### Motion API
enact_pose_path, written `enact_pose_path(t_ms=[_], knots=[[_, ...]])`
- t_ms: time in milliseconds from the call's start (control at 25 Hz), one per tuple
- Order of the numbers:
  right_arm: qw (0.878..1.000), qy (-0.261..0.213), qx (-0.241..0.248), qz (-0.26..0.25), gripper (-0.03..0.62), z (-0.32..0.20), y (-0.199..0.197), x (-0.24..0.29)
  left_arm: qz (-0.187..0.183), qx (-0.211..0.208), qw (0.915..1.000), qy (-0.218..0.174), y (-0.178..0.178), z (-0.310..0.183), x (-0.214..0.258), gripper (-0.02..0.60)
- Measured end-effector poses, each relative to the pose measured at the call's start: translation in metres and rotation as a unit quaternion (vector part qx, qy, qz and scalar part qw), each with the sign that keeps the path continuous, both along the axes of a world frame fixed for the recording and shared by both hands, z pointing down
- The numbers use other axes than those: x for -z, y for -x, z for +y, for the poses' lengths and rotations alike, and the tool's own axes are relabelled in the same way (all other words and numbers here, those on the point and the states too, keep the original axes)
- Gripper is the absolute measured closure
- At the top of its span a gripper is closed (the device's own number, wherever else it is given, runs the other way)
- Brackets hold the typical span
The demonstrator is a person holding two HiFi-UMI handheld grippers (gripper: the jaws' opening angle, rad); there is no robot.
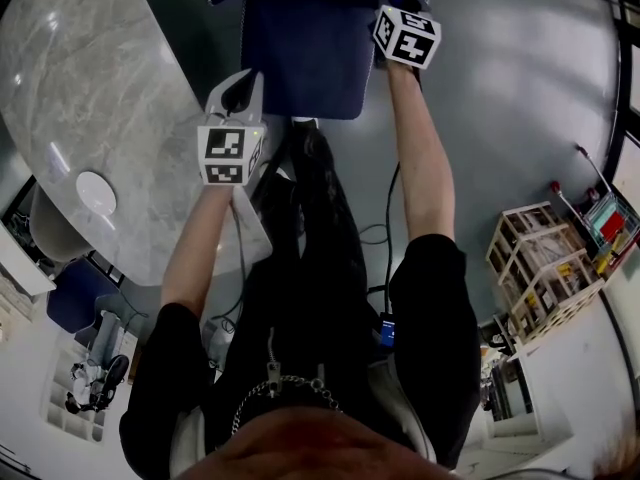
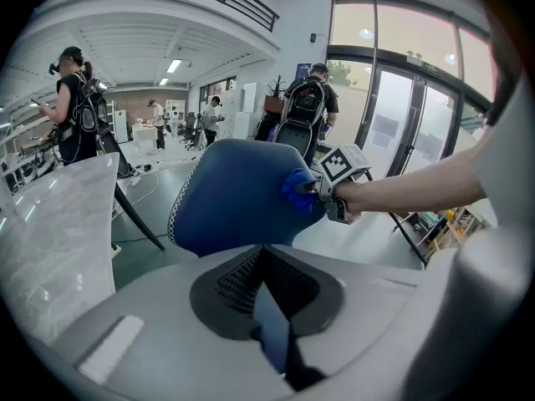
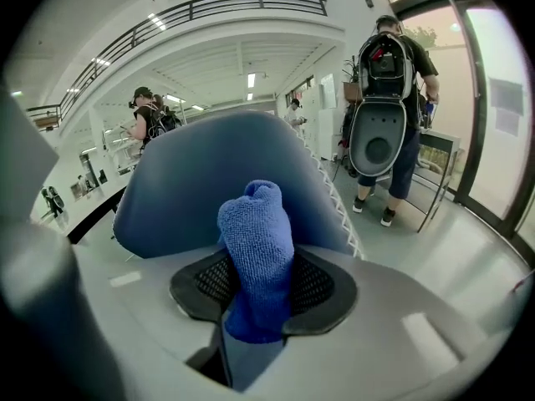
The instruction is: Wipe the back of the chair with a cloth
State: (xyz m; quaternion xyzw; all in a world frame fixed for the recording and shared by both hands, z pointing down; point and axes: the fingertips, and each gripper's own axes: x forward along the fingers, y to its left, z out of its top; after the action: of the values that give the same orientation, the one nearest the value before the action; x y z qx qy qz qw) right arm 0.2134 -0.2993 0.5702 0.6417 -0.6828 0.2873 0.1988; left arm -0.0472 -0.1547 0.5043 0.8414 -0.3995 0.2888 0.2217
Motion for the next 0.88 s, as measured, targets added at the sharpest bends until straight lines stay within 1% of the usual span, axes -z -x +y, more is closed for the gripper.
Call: enact_pose_path(t_ms=[320, 360, 400, 440, 520, 600, 680, 760, 880], knots=[[0.999, 0.004, -0.041, 0.029, 0.448, 0.020, -0.023, 0.005, 0.009, -0.005, 0.9999, 0.001, -0.005, 0.003, -0.003, 0.571], [0.999, 0.000, -0.040, 0.033, 0.448, 0.022, -0.021, 0.007, 0.010, -0.005, 0.9999, 0.001, -0.004, 0.003, -0.004, 0.571], [0.999, -0.008, -0.028, 0.036, 0.448, 0.024, -0.014, 0.011, 0.010, -0.004, 0.9999, 0.001, -0.003, 0.004, -0.004, 0.571], [0.999, -0.021, -0.007, 0.038, 0.447, 0.024, -0.003, 0.015, 0.010, -0.002, 0.9999, 0.001, -0.003, 0.005, -0.004, 0.571], [0.997, -0.045, 0.055, 0.035, 0.447, 0.027, 0.026, 0.023, 0.010, 0.002, 0.9999, 0.002, -0.003, 0.008, -0.006, 0.571], [0.990, -0.057, 0.129, 0.019, 0.447, 0.029, 0.064, 0.026, 0.006, 0.009, 0.9999, 0.003, 0.000, 0.009, -0.009, 0.571], [0.977, -0.060, 0.203, -0.008, 0.445, 0.030, 0.108, 0.024, 0.004, 0.019, 0.9998, 0.005, 0.007, 0.007, -0.011, 0.571], [0.961, -0.057, 0.269, -0.030, 0.445, 0.030, 0.150, 0.019, 0.004, 0.030, 0.9995, 0.008, 0.014, 0.006, -0.013, 0.571], [0.936, -0.050, 0.344, -0.062, 0.445, 0.028, 0.204, 0.013, -0.001, 0.044, 0.9989, 0.013, 0.025, 0.009, -0.016, 0.571]])
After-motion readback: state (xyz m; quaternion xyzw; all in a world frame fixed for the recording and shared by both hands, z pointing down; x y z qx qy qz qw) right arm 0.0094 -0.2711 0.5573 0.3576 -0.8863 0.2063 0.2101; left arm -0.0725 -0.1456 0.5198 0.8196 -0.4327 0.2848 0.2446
